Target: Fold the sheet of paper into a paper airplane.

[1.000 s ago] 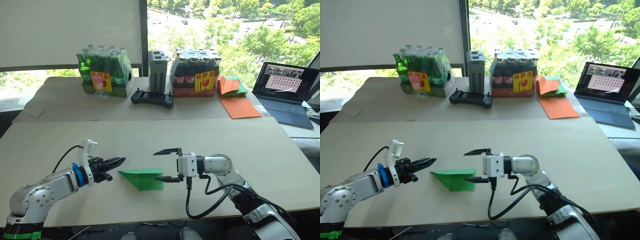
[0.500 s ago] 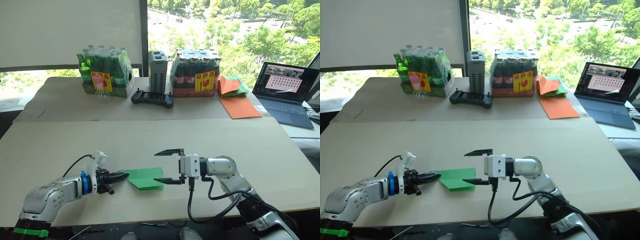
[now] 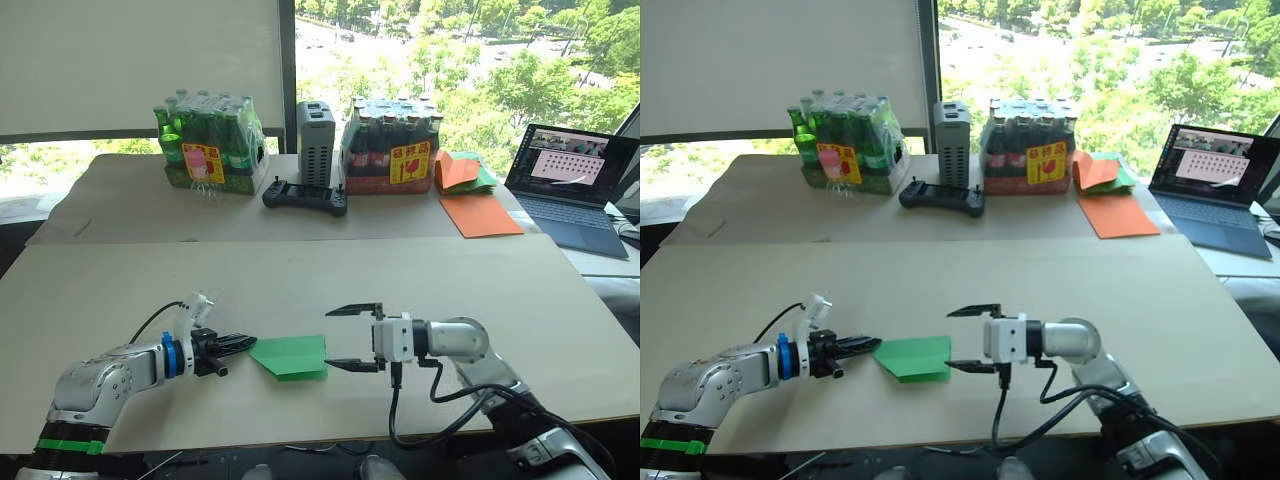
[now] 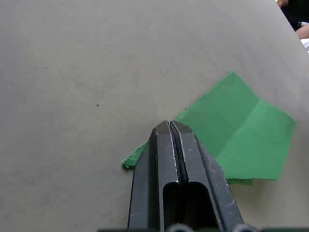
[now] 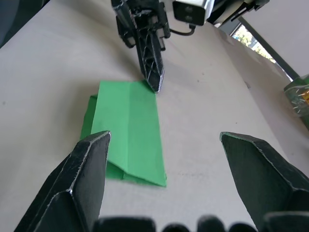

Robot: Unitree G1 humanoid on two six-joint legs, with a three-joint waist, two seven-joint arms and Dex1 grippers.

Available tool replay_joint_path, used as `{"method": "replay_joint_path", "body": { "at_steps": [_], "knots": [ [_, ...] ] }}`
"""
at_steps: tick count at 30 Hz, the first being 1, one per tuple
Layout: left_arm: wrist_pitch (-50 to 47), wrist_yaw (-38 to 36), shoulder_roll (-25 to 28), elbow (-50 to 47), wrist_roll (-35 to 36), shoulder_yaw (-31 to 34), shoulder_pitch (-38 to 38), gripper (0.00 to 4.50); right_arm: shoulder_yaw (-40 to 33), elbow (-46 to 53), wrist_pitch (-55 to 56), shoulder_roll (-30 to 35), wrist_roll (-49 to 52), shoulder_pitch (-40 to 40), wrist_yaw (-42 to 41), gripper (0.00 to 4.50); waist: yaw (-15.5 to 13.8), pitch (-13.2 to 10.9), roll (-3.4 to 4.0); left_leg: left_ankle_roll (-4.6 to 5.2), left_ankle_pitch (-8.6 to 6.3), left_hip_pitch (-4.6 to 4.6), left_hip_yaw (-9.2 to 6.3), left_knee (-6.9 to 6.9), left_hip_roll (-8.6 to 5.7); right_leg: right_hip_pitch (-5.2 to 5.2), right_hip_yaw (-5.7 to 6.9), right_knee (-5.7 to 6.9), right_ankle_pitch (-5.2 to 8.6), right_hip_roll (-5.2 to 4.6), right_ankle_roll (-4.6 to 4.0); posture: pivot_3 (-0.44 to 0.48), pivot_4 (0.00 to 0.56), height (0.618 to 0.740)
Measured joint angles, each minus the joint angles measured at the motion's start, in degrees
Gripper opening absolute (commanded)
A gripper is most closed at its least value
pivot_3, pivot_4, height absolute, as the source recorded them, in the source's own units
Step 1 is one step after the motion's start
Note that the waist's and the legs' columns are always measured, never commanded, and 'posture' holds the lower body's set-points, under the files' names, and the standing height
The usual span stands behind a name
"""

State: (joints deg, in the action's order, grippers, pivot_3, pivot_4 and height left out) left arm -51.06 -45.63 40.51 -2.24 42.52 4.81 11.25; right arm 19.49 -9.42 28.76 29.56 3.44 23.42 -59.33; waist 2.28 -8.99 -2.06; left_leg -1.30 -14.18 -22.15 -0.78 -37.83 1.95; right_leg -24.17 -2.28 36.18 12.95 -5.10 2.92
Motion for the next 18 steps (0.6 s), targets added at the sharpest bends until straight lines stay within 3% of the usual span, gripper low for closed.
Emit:
{"method": "replay_joint_path", "body": {
  "at_steps": [18],
  "knots": [
    [-2.0, 0.1, -0.1, -2.1, -0.3, 0.9, -0.7, 0.04, 2.3, -4.5, 8.3, -2.0, -2.2, 0.4, -0.5, 4.01, 0.1, 0.0, 0.00, 0.00, 0.00, 0.03, -0.01, 0.00, 0.00, 0.02, -0.01, 0.03, 0.00, 0.00, 0.00, 0.000, 0.150, 0.727]
  ]
}}
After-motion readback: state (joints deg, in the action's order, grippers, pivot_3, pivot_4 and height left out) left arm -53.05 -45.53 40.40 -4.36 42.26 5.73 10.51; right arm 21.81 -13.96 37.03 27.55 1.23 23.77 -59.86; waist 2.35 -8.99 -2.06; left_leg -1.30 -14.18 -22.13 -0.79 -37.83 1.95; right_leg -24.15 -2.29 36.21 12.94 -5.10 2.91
